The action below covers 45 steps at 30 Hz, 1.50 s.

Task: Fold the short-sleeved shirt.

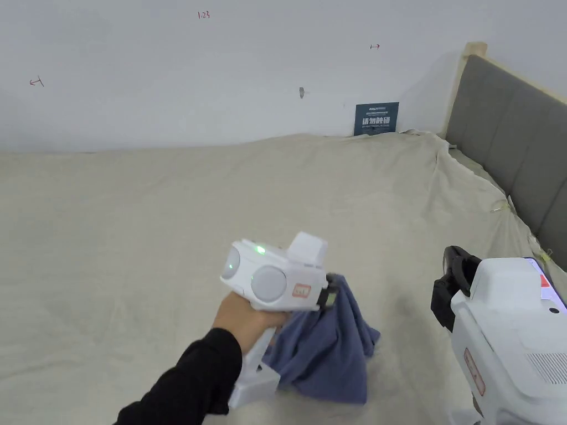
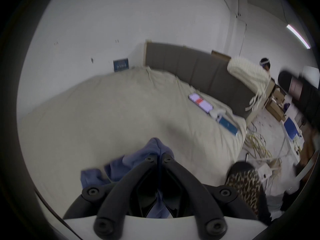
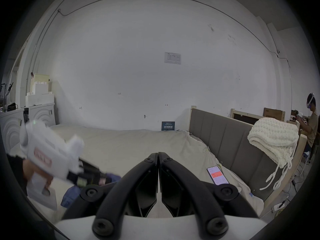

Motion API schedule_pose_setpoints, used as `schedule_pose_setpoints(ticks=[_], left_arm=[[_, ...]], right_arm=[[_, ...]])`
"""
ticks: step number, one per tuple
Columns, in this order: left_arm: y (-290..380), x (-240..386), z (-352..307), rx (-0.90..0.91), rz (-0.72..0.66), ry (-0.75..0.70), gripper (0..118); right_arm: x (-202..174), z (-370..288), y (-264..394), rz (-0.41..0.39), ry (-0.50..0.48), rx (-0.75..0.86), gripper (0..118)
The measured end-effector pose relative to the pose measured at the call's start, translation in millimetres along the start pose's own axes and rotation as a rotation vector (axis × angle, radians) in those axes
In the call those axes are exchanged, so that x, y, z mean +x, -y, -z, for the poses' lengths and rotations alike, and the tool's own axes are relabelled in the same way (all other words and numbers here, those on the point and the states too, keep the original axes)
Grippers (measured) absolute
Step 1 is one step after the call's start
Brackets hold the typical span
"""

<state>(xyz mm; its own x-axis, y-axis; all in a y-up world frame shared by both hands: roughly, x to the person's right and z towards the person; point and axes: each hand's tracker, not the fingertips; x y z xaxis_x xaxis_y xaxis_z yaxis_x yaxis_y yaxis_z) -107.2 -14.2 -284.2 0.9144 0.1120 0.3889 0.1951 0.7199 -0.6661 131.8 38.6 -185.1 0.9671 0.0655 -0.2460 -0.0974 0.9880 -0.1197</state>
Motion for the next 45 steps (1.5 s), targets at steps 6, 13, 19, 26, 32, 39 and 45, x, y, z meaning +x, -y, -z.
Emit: schedule_pose_setpoints(ticks=[6, 13, 19, 26, 32, 39, 45], left_arm=[[64, 4, 46, -0.212, -0.028, -0.021, 0], [111, -2, 78, -0.358, -0.076, -0.083, 0], [93, 2, 39, -0.265, -0.128, -0.103, 40], [69, -24, -46, 0.106, -0.295, -0.232, 104], [58, -38, -131, 0.405, -0.294, -0.406, 104], [72, -46, -185, 0.629, -0.234, -0.679, 103], [101, -52, -197, 0.699, -0.192, -0.825, 70]], right_arm=[[4, 0, 10, 0.005, 0.006, -0.027, 1], [2, 0, 15, 0.005, 0.000, -0.047, 1], [-1, -4, 10, -0.005, -0.006, -0.037, 1], [-4, -8, -2, -0.005, -0.008, -0.007, 1], [-9, -11, -10, -0.003, -0.014, 0.017, 1], [-14, -11, -15, 0.002, -0.023, 0.036, 1], [-20, -11, -16, 0.004, -0.031, 0.048, 1]])
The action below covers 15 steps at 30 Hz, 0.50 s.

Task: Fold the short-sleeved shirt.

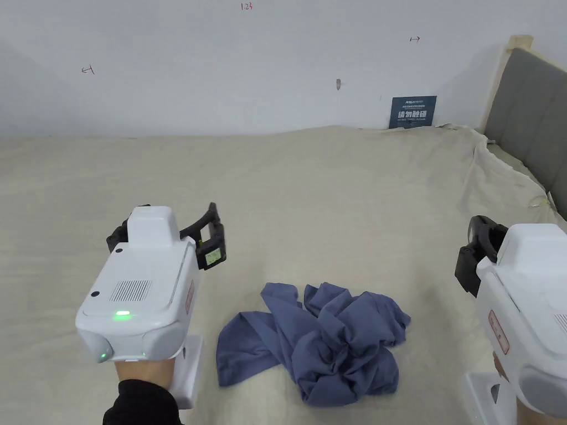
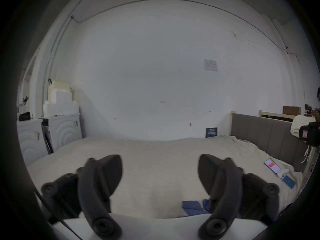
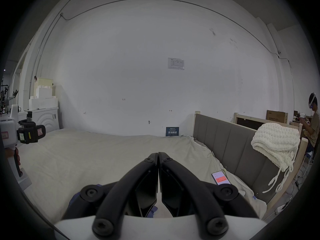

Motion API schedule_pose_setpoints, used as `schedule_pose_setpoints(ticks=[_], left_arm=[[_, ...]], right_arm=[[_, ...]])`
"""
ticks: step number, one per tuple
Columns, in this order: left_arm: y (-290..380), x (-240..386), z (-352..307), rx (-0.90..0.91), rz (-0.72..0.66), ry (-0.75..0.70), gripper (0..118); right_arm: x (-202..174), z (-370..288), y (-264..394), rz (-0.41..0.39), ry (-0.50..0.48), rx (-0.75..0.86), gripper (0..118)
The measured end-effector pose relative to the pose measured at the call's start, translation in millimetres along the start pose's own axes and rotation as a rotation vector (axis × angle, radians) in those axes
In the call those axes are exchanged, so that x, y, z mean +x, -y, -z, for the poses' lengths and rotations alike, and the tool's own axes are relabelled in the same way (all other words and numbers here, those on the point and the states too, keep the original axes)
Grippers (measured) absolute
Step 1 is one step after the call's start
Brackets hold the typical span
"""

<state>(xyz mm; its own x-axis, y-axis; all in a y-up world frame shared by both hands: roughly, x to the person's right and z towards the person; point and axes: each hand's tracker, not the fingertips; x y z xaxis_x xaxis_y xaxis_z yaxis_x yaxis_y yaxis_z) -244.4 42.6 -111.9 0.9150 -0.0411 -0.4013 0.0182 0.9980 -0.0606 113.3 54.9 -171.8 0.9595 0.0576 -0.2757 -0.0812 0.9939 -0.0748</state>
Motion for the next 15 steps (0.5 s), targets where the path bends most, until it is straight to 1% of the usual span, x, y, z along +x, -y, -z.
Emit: schedule_pose_setpoints(ticks=[2, 3, 4, 5, 6, 8, 15], left_arm=[[5, -6, -4, 0.005, 0.003, 0.002, 59], [8, -8, -4, 0.007, 0.006, 0.010, 33], [10, -10, -5, 0.001, 0.006, 0.020, 15], [13, -10, -6, 0.004, 0.006, 0.031, 4], [14, -11, -7, 0.007, 0.002, 0.035, 0], [16, -12, -6, -0.015, -0.014, 0.058, 0], [18, -6, -9, -0.010, 0.007, 0.064, 0]], right_arm=[[-2, 1, 1, 0.001, -0.006, 0.000, 1], [-3, 1, 1, 0.001, -0.008, 0.000, 1], [-5, 1, 1, 0.001, -0.010, -0.001, 1], [-6, 2, 1, 0.001, -0.011, -0.001, 1], [-7, 3, 2, 0.001, -0.013, 0.000, 1], [-8, 3, 2, 0.001, -0.016, 0.001, 1], [-12, 4, 1, -0.003, -0.026, 0.002, 1]])
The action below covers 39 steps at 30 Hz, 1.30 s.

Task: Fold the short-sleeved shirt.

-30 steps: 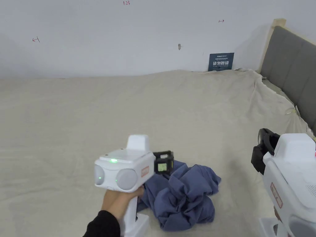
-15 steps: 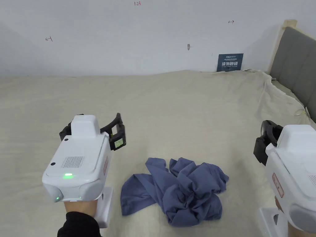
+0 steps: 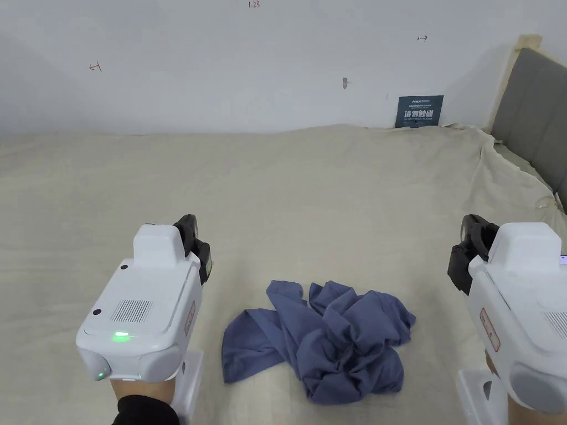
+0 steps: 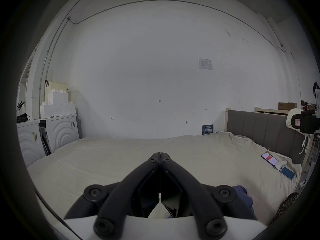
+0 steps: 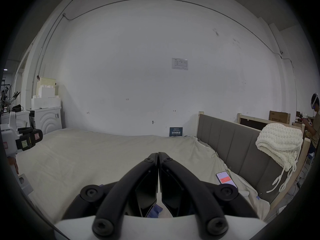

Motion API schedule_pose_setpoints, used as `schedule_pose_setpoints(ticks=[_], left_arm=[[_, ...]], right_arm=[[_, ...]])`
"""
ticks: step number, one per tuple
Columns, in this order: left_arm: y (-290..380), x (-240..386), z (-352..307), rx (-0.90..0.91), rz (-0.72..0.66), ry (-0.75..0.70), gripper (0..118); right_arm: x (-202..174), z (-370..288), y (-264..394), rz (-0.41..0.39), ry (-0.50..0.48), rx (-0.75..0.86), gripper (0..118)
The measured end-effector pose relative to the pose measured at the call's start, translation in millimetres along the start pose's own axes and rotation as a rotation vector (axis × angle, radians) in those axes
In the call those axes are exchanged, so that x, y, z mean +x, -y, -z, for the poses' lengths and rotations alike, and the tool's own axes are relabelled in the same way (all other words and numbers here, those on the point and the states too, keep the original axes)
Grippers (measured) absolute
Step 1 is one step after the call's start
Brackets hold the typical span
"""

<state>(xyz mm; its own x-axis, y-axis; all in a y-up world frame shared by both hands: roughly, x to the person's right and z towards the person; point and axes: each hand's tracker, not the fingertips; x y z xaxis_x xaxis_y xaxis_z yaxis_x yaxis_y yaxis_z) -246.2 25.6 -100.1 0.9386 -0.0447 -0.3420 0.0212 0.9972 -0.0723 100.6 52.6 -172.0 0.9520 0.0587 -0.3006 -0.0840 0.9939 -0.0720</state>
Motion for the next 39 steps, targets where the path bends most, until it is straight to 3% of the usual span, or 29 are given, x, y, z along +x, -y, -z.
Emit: schedule_pose_setpoints(ticks=[8, 24, 26, 30, 32, 36, 39], left_arm=[[4, 0, 6, -0.060, -0.003, 0.026, 0], [115, 2, 75, -0.762, -0.137, 0.097, 0], [129, 3, 83, -0.834, -0.142, 0.102, 11], [152, 8, 93, -0.916, -0.146, 0.088, 77], [152, 16, 92, -0.927, -0.135, 0.077, 88], [166, 28, 102, -0.971, -0.093, 0.059, 85], [182, 38, 106, -1.029, -0.024, 0.074, 51]], right_arm=[[0, 0, 0, 0.001, -0.002, -0.002, 1], [6, 15, 20, -0.003, 0.001, -0.062, 1], [8, 18, 24, -0.005, 0.004, -0.077, 1], [11, 25, 32, -0.006, 0.012, -0.104, 1], [12, 28, 36, -0.005, 0.014, -0.117, 1], [13, 35, 42, -0.005, 0.015, -0.139, 1], [12, 38, 45, -0.004, 0.012, -0.151, 1]])
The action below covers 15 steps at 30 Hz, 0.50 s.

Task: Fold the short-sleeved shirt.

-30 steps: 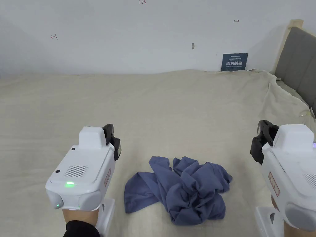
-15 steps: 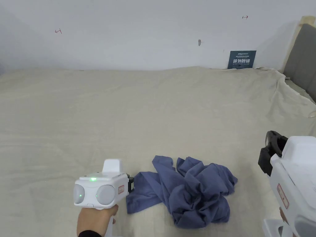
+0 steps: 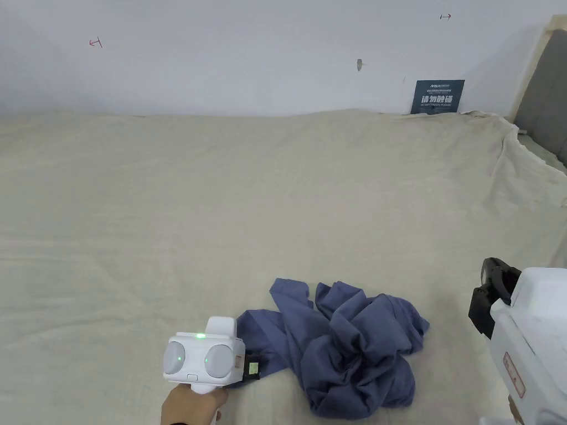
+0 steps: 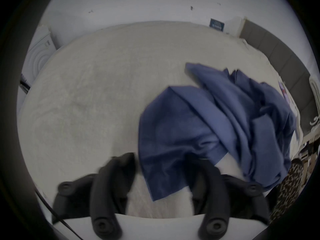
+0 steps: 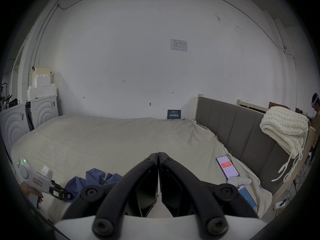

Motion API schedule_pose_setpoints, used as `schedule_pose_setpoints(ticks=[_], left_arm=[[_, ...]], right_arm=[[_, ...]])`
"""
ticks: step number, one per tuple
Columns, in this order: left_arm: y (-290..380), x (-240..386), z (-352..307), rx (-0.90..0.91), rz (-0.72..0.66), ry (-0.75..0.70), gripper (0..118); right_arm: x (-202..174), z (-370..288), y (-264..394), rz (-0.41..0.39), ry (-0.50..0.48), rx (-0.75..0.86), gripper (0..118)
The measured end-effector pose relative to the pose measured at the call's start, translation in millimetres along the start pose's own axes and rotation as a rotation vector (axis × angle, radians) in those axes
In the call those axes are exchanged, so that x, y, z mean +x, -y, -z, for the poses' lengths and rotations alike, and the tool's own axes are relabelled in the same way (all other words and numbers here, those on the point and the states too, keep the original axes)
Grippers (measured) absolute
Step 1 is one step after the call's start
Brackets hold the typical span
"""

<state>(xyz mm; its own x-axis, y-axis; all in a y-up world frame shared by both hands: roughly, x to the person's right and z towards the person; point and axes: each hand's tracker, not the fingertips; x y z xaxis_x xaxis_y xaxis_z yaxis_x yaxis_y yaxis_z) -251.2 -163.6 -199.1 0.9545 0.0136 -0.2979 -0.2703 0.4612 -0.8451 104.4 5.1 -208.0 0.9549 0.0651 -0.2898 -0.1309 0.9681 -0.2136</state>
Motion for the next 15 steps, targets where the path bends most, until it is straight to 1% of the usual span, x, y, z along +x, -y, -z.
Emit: schedule_pose_setpoints(ticks=[1, 2, 3, 4, 5, 8, 11, 12, 13, 15], left_arm=[[3, 1, 4, -0.002, 0.023, -0.032, 49], [5, 3, 0, 0.034, 0.028, -0.029, 42], [5, 5, -3, 0.032, 0.039, -0.030, 28], [6, 7, -4, 0.031, 0.065, -0.015, 8], [6, 8, -3, 0.039, 0.089, 0.008, 5], [5, 7, -3, 0.041, 0.091, 0.036, 3], [2, -1, -22, 0.089, 0.019, 0.069, 3], [1, -6, -31, 0.131, -0.002, 0.093, 3], [-4, -11, -38, 0.147, -0.014, 0.109, 3], [-7, -18, -50, 0.166, -0.028, 0.137, 3]], right_arm=[[-1, 1, 1, -0.001, -0.002, -0.005, 1], [-1, 2, 1, -0.002, -0.004, -0.009, 1], [-2, 3, 2, -0.006, -0.005, -0.015, 1], [-3, 6, 4, -0.011, -0.003, -0.026, 1], [-3, 8, 5, -0.012, -0.003, -0.035, 1], [-2, 19, 9, 0.005, -0.008, -0.087, 1], [1, 41, 16, 0.010, -0.013, -0.162, 1], [1, 50, 19, 0.011, -0.010, -0.180, 1], [2, 62, 22, 0.006, -0.018, -0.209, 1], [3, 85, 29, 0.024, -0.037, -0.276, 1]])
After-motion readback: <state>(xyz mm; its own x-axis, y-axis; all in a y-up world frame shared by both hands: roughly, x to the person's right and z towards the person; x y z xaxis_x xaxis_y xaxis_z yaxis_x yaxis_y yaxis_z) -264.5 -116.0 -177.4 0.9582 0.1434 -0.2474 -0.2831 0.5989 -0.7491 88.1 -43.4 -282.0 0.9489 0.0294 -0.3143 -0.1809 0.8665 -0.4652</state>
